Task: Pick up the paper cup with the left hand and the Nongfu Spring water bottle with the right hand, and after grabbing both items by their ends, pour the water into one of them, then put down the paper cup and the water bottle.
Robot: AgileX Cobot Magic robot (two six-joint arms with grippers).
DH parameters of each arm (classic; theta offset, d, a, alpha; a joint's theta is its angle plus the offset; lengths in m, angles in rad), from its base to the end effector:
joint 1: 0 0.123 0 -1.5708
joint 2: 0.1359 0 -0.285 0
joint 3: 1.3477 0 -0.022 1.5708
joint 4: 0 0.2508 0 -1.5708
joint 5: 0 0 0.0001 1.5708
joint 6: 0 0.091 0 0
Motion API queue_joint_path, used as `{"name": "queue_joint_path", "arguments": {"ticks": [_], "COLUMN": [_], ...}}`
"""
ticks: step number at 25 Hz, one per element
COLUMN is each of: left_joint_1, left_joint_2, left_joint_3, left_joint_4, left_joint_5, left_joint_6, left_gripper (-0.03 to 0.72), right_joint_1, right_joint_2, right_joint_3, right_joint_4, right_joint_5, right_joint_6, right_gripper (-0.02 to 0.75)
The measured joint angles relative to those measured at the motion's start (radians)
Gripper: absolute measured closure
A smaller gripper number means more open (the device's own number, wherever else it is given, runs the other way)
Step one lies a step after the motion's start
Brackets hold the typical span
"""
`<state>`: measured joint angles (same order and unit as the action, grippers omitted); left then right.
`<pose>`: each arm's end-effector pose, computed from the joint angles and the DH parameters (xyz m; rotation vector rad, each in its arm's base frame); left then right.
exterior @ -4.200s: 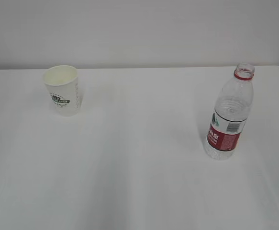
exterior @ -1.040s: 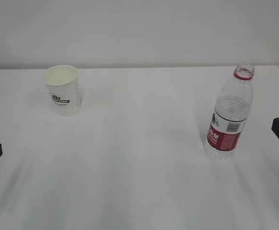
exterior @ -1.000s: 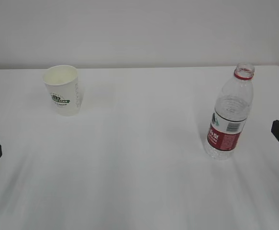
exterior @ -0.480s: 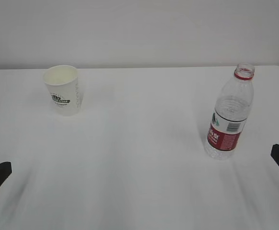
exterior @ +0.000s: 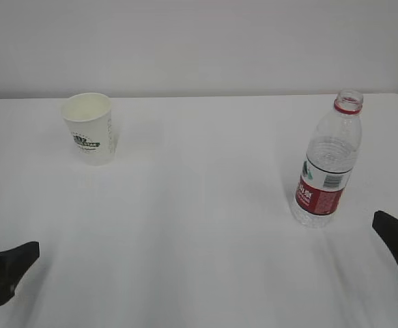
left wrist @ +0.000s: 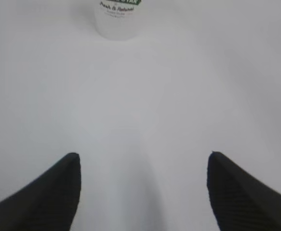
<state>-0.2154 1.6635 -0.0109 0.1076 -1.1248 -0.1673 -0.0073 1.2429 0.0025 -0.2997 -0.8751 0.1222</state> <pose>0.1639 -0.0449 0.1110 0.1579 2.0191 -0.3111 0.1510 0.0195 0.1551 -0.2184 1.8585 0.1588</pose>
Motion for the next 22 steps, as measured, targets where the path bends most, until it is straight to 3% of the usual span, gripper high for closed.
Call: {"name": "queue_joint_path", "arguments": {"ticks": [9,22], "left_joint_1": [0.000,0.000], "left_joint_2": [0.110,0.112], "left_joint_3": [-0.001,-0.047], "left_joint_4": [0.037,0.059], "left_joint_5": [-0.019,-0.023], "left_joint_6": [0.000,-0.002], "left_gripper": [0.114,0.148], "right_joint_1": [0.000,0.000], "right_joint_2": [0.235,0.354], "right_joint_3": [0.000,0.000], "right_joint_4": [-0.013,-0.016], "right_joint_5": [-0.245,-0.265], "right_joint_6": [-0.051,-0.082], "right_gripper": [0.148,0.148]}}
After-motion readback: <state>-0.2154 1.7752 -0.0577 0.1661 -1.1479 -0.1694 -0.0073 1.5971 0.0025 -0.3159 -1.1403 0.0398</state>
